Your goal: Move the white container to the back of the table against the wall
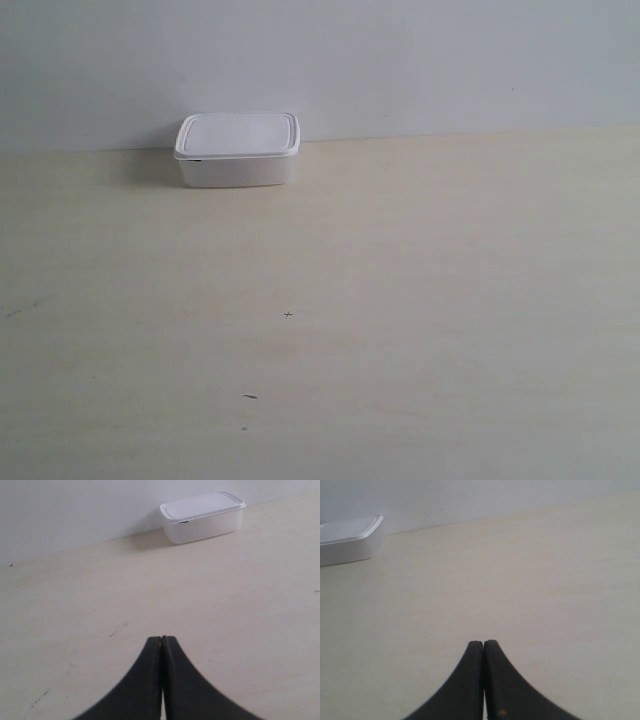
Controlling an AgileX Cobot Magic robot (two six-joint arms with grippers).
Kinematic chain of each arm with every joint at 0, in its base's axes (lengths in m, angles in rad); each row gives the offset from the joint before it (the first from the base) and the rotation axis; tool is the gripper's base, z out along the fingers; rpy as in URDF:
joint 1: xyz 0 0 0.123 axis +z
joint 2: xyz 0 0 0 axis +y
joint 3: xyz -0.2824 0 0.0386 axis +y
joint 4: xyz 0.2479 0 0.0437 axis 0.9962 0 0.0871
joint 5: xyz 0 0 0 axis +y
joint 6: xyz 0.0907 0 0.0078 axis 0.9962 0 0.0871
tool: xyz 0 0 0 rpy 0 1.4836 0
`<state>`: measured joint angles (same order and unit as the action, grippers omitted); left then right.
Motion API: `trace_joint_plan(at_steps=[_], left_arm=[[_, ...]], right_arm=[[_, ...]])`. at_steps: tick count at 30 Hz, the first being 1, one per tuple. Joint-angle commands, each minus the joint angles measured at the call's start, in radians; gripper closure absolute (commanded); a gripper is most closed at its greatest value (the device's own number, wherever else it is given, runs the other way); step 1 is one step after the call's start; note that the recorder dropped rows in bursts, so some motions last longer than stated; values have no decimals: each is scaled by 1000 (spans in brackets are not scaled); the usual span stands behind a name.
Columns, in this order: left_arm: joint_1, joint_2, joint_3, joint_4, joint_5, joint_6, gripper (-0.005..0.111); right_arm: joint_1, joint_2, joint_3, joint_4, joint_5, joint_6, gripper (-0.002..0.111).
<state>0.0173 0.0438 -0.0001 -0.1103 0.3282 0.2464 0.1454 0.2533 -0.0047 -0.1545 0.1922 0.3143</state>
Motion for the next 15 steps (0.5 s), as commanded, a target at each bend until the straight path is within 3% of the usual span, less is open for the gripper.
trace_joint_plan(at_steps=[1, 15], left_arm=[[3, -7, 0, 0, 2, 2, 107], [3, -7, 0, 0, 2, 2, 107]], right_arm=[[-5, -8, 5, -2, -3, 1, 108], [-5, -8, 5, 6, -3, 1, 108]])
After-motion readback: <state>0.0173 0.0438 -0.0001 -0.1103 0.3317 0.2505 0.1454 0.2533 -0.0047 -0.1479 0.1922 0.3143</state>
